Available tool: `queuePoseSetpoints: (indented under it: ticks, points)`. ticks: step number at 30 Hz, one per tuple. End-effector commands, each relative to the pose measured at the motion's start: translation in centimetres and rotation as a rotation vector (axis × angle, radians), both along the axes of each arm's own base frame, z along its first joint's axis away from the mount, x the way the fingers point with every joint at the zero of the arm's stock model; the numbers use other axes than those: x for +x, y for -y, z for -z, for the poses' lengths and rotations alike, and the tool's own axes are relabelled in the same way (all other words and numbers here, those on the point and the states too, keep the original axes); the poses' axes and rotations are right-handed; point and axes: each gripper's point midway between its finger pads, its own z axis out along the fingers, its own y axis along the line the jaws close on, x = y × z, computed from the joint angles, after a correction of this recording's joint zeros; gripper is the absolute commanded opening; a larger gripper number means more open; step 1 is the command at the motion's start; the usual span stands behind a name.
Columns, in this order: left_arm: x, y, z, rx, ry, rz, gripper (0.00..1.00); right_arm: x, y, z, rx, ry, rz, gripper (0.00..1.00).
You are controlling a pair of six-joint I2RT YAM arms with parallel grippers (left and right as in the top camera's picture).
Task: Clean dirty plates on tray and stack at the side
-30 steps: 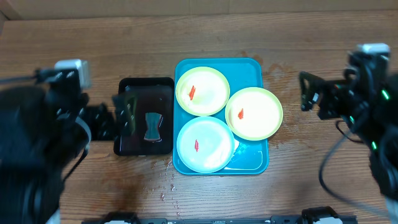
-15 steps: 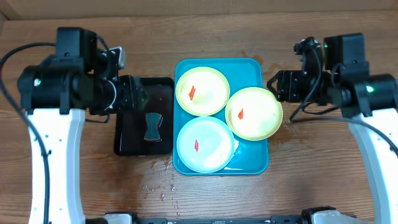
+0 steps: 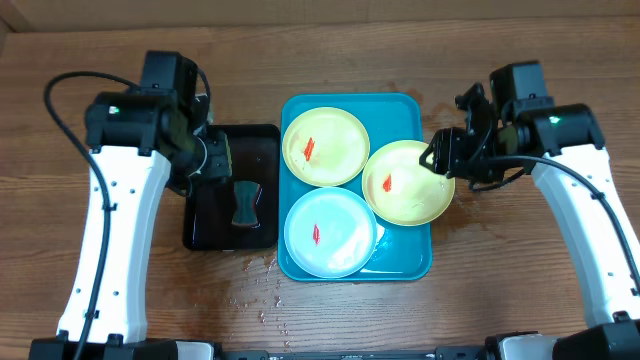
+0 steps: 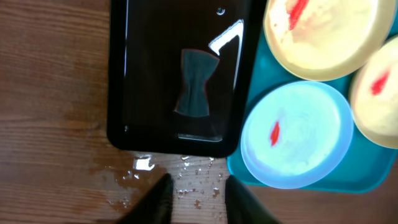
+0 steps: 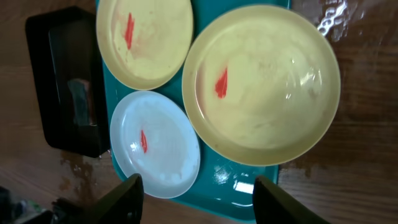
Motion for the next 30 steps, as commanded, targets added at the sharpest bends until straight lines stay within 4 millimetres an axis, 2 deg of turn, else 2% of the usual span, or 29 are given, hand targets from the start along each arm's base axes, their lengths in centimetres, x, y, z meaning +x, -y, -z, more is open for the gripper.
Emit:
queuePoseSetpoints:
  ticks: [1, 7, 9, 16, 19, 23, 30]
  points:
    - [0.0, -0.7, 2.3, 0.048, -0.034, -0.023, 0.45, -0.9, -0.5, 1.9, 0.035, -0.066, 0.027, 0.59]
    - [0.2, -0.2, 4.5, 0.023, -0.056, -0.012, 0.45, -2.2, -1.6, 5.0, 0.036, -0.115, 0.011, 0.59]
    - [0.4, 0.2, 4.8, 0.004, -0.053, 0.009, 0.44, -2.6, -2.3, 5.9, 0.038, -0.129, 0.012, 0.56]
    - [1.3, 0.5, 5.1, -0.004, -0.030, 0.029, 0.44, -3.6, -4.9, 8.9, -0.038, -0.116, -0.010, 0.52]
    - [1.4, 0.5, 5.1, -0.004, -0.027, 0.029, 0.44, -3.8, -4.9, 10.2, -0.141, -0.094, 0.022, 0.52]
    - [1.4, 0.5, 5.2, -0.004, -0.030, 0.028, 0.43, -3.7, -4.9, 11.0, -0.224, -0.060, 0.055, 0.53]
    - [1.5, 0.8, 5.1, -0.023, -0.022, 0.032, 0.44, -3.9, -5.1, 11.1, -0.222, -0.064, 0.046, 0.53]
